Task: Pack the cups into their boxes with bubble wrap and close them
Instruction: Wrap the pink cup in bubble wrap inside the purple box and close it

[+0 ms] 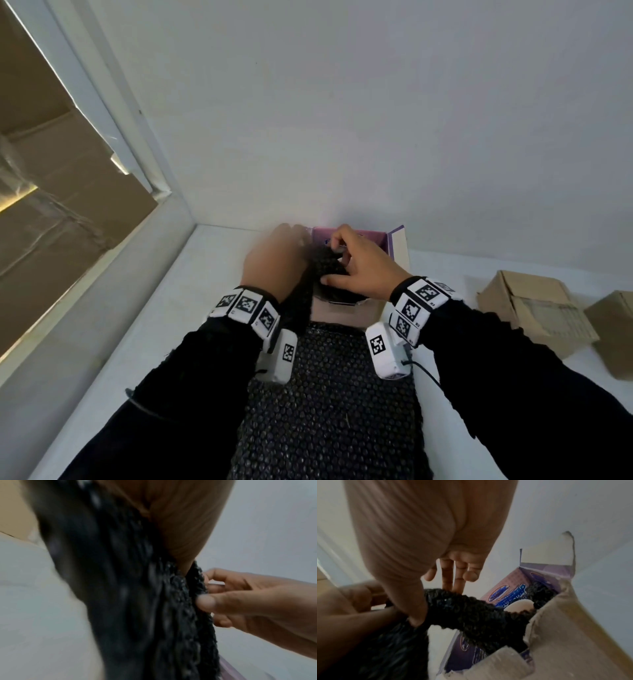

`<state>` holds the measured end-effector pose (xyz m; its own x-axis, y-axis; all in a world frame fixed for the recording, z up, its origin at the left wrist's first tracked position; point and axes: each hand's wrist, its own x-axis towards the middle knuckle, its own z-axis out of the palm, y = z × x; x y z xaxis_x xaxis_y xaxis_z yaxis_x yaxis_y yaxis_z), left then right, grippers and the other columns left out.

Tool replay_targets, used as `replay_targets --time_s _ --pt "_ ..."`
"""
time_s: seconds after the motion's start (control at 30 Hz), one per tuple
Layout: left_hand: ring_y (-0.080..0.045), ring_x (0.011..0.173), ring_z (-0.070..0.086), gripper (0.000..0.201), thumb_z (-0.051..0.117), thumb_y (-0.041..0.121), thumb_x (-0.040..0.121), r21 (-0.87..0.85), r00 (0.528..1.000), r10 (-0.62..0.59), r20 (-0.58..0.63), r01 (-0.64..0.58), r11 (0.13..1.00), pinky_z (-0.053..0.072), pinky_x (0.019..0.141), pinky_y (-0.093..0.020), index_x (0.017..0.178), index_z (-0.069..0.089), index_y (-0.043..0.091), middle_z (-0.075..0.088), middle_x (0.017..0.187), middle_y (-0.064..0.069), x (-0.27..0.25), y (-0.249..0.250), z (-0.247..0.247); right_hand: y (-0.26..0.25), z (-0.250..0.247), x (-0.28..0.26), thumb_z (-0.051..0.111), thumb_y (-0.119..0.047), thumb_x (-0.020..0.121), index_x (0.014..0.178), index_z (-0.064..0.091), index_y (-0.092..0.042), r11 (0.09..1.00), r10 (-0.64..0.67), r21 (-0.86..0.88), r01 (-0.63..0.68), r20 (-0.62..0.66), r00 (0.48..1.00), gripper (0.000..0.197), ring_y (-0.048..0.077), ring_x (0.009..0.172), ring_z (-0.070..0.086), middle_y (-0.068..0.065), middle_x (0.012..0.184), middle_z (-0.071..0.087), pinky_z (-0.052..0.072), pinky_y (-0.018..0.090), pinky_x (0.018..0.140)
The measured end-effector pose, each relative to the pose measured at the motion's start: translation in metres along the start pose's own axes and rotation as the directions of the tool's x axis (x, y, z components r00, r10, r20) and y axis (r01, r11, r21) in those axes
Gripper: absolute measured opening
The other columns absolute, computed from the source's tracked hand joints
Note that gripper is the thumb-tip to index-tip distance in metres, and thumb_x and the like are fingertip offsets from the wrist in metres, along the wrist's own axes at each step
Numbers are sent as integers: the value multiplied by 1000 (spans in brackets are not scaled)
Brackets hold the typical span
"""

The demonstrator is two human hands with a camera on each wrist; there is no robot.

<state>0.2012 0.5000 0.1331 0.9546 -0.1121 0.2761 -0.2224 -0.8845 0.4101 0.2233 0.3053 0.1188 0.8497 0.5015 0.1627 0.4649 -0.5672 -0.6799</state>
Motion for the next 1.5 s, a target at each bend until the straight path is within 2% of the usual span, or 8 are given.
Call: replay_targets --time_s 0.33,0.53,0.67,0.83,1.0,1.2,1.33,1.5 --pt "-28 69 58 32 65 1 71 34 909 403 102 -408 912 49 51 -36 99 59 17 53 103 -5 10 -2 56 33 -8 -13 58 1 67 91 51 -21 954 43 -292 -70 -97 994 33 22 86 50 -3 95 55 46 37 69" --pt "-22 105 58 65 59 48 77 138 860 193 473 -289 947 44 89 -40 137 35 38 64 115 5 6 -5 57 44 -3 -16 56 -8 76 90 59 -28 897 218 -417 -145 134 967 25 21 93 52 -5 89 55 46 36 74" --pt "-22 105 59 45 60 10 82 40 858 166 486 -212 976 48 86 -32 120 63 34 67 111 2 23 -6 51 44 -12 -14 55 -12 82 96 64 -30 886 280 -441 -146 256 925 24 21 96 51 4 93 62 43 33 75" --pt "-20 100 56 22 59 26 86 295 831 141 538 -342 892 41 68 -29 102 70 37 58 104 4 24 2 60 44 -17 -13 58 -43 83 85 73 -30 869 247 -490 -76 297 922 20 19 98 46 -1 99 59 46 38 83" --pt "-26 82 59 32 40 40 92 245 766 48 641 -263 933 47 71 -33 106 60 19 66 94 -7 22 12 61 37 -7 -9 42 -40 93 70 60 -22 734 312 -678 18 361 879 34 20 83 52 -2 74 53 30 32 74" --pt "-19 97 62 59 46 75 80 162 715 148 683 -346 924 50 78 -33 127 49 38 65 108 4 12 11 63 39 -4 -15 44 -37 94 93 67 -15 758 286 -653 8 343 895 32 19 78 53 4 92 67 34 31 78" --pt "-17 118 47 54 48 73 81 71 732 214 646 -337 939 46 94 -36 119 64 37 47 134 7 5 5 69 48 4 -13 51 -48 90 127 52 -14 768 245 -640 -28 254 936 50 26 109 50 9 126 53 41 38 90" --pt "-17 112 54 74 33 84 75 84 737 209 642 -339 937 48 85 -34 117 65 33 56 128 7 -4 7 76 48 8 -19 45 -43 96 121 60 -20 799 166 -599 49 299 940 37 26 102 54 6 121 55 41 36 83"
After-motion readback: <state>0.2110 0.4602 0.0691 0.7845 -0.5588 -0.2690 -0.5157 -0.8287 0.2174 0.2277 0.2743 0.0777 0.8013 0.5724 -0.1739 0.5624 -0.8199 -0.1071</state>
